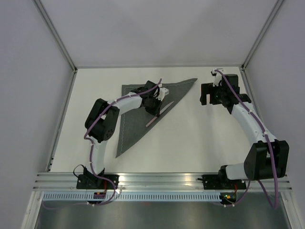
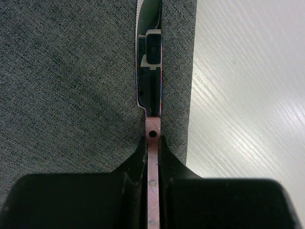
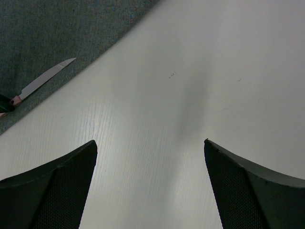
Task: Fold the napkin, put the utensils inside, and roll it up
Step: Place the knife on the napkin.
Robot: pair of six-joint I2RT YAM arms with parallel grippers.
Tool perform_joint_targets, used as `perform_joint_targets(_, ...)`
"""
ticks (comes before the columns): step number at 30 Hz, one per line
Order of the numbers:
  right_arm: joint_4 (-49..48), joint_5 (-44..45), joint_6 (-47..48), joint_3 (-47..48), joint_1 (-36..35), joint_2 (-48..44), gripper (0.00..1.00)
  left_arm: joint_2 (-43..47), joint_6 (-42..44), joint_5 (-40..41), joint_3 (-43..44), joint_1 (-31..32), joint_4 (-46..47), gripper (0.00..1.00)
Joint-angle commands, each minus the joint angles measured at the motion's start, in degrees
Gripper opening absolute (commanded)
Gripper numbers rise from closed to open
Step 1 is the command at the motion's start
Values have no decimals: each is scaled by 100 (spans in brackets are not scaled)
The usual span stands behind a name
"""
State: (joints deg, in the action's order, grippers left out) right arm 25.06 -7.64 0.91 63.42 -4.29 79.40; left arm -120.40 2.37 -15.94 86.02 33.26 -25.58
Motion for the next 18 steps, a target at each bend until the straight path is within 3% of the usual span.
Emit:
perform_joint_targets(1,25,43,23,21,-19,-47,98,25,-176,12,-32,41,133,2)
perform_joint_targets(18,25,43,24,21,-19,-73,98,87,-360,-5,-50,67,132,6)
